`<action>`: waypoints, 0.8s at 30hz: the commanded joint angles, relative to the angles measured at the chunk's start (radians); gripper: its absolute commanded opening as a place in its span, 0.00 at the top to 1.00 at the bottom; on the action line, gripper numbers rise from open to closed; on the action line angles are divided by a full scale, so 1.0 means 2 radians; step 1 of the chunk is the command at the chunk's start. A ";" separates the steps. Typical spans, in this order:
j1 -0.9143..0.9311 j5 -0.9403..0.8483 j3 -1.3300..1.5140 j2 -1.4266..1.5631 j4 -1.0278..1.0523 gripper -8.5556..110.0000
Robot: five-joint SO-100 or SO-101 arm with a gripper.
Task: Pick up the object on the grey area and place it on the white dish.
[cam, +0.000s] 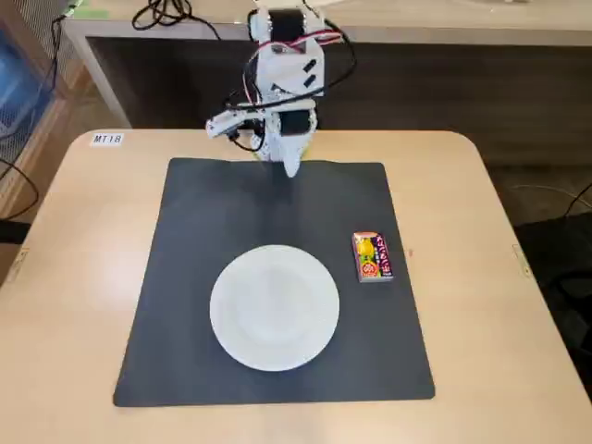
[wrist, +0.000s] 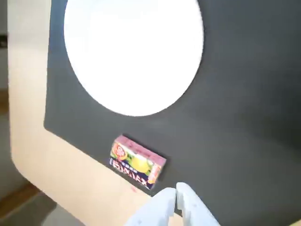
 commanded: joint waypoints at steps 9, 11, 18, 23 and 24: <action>-0.028 -0.130 -0.146 -0.130 0.001 0.93; -0.031 -0.116 -0.136 -0.128 -0.033 0.93; -0.058 -0.097 -0.137 -0.138 -0.140 0.93; -0.100 -0.206 -0.137 -0.167 -0.119 0.93; -0.109 -0.224 -0.137 -0.175 -0.119 0.93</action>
